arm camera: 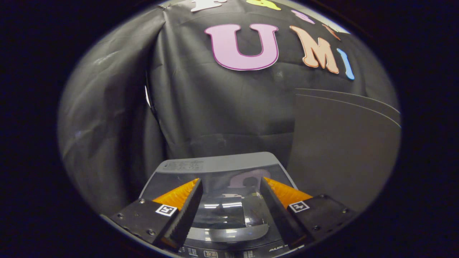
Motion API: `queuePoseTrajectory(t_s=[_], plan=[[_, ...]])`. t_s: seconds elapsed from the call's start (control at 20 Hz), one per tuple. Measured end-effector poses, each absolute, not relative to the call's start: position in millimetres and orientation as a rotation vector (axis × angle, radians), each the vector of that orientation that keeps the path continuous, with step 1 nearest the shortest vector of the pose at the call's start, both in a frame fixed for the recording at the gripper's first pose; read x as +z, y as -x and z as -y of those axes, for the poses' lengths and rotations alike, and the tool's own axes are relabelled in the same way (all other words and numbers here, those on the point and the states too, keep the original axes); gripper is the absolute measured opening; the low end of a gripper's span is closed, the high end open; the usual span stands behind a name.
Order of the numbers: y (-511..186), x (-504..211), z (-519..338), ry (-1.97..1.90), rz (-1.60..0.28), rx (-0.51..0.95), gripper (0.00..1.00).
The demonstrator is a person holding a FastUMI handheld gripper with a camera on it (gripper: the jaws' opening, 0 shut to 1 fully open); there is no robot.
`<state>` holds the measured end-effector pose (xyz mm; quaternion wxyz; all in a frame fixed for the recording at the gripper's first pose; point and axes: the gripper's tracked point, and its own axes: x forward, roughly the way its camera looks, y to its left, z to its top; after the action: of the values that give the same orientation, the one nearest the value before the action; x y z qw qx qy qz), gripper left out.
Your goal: Put the clothes into the washing machine and then close the washing machine lid.
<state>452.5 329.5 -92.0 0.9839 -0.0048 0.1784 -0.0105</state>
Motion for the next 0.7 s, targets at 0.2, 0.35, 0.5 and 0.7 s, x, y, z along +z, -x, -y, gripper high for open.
queuePoseTrajectory(t_s=[0.2, 0.35, 0.5, 0.7], plan=[[-453, -90, -332, 0.012, -0.351, -0.02, 0.98], [-449, -82, -332, -0.018, -0.348, -0.003, 0.98], [-446, -82, -331, -0.006, -0.349, 0.004, 0.97], [-427, -75, -331, -0.011, -0.344, 0.012, 0.97]])
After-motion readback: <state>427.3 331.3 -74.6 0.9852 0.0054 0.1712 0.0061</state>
